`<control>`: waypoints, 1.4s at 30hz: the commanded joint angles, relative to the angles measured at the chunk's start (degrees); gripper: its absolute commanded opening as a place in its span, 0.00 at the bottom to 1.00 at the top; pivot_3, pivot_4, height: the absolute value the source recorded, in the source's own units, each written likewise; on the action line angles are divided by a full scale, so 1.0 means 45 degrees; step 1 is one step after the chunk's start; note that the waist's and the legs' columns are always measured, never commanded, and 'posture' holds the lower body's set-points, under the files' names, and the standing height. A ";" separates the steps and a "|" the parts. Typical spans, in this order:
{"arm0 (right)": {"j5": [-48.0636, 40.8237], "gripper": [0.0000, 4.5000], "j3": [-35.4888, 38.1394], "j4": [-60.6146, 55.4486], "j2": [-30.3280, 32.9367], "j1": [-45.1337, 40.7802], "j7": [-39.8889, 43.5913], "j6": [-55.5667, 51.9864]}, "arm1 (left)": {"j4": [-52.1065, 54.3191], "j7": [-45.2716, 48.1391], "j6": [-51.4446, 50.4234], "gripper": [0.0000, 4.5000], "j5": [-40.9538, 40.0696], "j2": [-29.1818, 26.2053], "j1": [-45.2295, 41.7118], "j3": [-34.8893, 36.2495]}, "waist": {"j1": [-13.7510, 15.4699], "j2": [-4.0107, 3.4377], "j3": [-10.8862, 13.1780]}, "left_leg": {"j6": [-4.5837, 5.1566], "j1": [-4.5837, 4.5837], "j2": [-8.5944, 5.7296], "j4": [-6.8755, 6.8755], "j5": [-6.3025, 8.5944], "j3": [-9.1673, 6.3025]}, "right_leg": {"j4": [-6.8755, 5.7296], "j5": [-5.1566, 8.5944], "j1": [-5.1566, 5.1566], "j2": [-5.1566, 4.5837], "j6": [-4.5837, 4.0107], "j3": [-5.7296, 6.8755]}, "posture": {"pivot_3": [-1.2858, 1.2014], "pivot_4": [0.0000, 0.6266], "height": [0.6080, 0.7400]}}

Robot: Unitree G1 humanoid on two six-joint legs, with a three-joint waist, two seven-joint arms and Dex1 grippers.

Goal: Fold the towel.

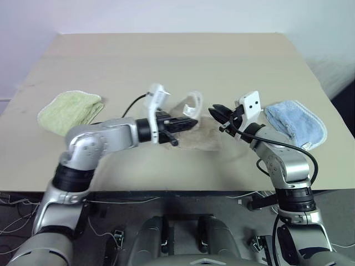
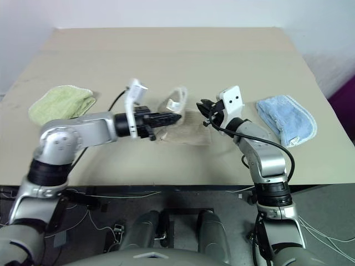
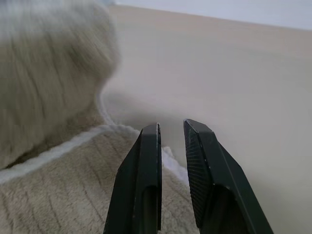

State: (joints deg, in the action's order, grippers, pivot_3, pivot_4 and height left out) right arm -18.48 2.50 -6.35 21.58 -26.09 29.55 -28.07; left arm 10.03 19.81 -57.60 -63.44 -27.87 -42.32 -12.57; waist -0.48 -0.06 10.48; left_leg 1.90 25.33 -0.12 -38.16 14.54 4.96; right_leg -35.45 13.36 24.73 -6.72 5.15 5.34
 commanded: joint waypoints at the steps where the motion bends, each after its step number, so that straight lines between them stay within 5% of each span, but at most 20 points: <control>1: 0.0031 0.17 0.0510 -0.0443 0.0188 0.0012 -0.0265 0.0283 | -0.0694 0.0948 0.0411 0.02 0.1979 0.0559 -0.0535 -0.1006 | -0.0004 0.0000 0.0000 | -0.0001 -0.0001 0.0000 -0.0001 -0.0005 0.0000 | -0.0001 -0.0002 0.0000 0.0000 0.0003 0.0001 | 0.52 0.24 0.71; 14: -0.0057 0.17 0.0984 -0.1041 0.0425 0.0620 -0.0779 0.0106 | -0.2589 0.1952 0.0335 0.02 0.4914 0.2581 -0.0664 -0.0796 | 0.0047 0.0004 0.0003 | -0.0001 -0.0003 0.0007 -0.0016 -0.0038 -0.0012 | -0.0046 -0.0003 0.0003 -0.0011 0.0006 0.0000 | 0.52 0.24 0.71; 18: -0.0082 0.17 0.1010 -0.1060 0.0511 0.0604 -0.0790 0.0073 | -0.2600 0.2120 0.0148 0.22 0.4740 0.3079 -0.0486 0.0031 | 0.0037 0.0005 0.0003 | 0.0000 -0.0005 0.0007 -0.0021 -0.0039 -0.0013 | -0.0064 -0.0003 0.0006 -0.0012 0.0006 0.0000 | 0.52 0.24 0.71; 28: -0.0141 0.17 0.0944 -0.1477 0.0637 0.0590 -0.0828 -0.0200 | -0.2403 0.2097 -0.0517 0.99 0.4058 0.3482 -0.0120 0.2381 | 0.0024 0.0005 0.0003 | 0.0007 -0.0007 0.0007 -0.0044 -0.0043 -0.0014 | -0.0112 -0.0001 0.0009 -0.0017 0.0008 -0.0001 | 0.52 0.24 0.71; 33: -0.0318 0.17 0.0735 -0.1920 0.0581 0.0562 -0.0657 -0.0517 | -0.2895 0.1827 0.0444 0.99 0.4780 0.3090 0.0108 0.3327 | 0.0016 0.0005 0.0003 | 0.0009 -0.0008 0.0006 -0.0054 -0.0044 -0.0016 | -0.0125 -0.0001 0.0010 -0.0018 0.0007 -0.0001 | 0.52 0.24 0.71; 37: -0.0648 0.00 0.0330 -0.2368 0.0386 0.0599 -0.0374 -0.0941 | -0.3125 0.1902 0.1405 0.79 0.5020 0.3036 0.0599 0.3981 | 0.0005 0.0006 0.0002 | 0.0009 -0.0010 0.0007 -0.0055 -0.0044 -0.0016 | -0.0129 -0.0001 0.0011 -0.0017 0.0007 -0.0001 | 0.52 0.24 0.71; 42: -0.0829 0.00 -0.0518 -0.2631 -0.0036 0.0681 -0.0150 -0.1301 | -0.2650 0.2480 0.2267 0.41 0.5773 0.2742 0.1383 0.3380 | 0.0022 0.0006 0.0002 | 0.0009 -0.0010 0.0006 -0.0067 -0.0044 -0.0016 | -0.0137 -0.0001 0.0010 -0.0017 0.0006 -0.0001 | 0.52 0.24 0.71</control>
State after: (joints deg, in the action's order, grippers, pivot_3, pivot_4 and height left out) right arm -21.46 0.58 -15.74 21.67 -22.94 28.59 -33.93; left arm -5.02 29.48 -49.57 -38.13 -15.09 -35.89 3.28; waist -0.38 -0.04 10.49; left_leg 1.94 25.30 -0.09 -38.50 14.35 4.87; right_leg -36.08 13.35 24.77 -6.79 5.17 5.34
